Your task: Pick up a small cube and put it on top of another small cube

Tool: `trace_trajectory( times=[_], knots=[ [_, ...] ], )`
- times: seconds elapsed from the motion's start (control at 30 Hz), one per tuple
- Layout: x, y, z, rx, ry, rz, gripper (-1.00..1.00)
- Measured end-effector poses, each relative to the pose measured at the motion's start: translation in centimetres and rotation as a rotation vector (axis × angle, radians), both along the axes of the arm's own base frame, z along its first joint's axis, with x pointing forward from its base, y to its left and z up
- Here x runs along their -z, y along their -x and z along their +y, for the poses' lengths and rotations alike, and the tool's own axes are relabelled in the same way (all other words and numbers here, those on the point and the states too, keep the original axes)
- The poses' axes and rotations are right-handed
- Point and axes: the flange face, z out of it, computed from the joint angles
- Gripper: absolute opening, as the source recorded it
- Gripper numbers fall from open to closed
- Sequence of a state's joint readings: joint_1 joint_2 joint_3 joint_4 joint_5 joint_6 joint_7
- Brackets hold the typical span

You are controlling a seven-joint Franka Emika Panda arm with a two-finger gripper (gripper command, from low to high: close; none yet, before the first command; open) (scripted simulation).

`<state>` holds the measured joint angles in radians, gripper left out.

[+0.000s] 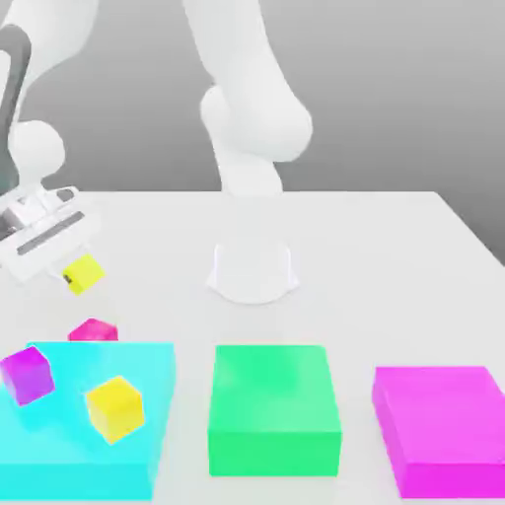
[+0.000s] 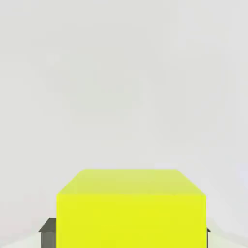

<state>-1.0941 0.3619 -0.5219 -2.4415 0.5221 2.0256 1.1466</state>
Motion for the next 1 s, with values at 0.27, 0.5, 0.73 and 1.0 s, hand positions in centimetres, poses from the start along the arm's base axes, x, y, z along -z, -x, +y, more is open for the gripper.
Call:
trace_trajectory(
  times=[0.27,0.5,0.73,1.0],
  knots=[
    [-1.8,14.7,-2.5,0.316,0.075,0.031,-1.00],
    [-7.2,25.5,-3.6,0.456,0.239,0.101,-1.00],
    [-14.7,32.0,-5.4,0.427,0.420,0.201,-1.00],
    [-8.8,33.1,-6.8,0.257,0.532,0.332,-1.00]
  ],
)
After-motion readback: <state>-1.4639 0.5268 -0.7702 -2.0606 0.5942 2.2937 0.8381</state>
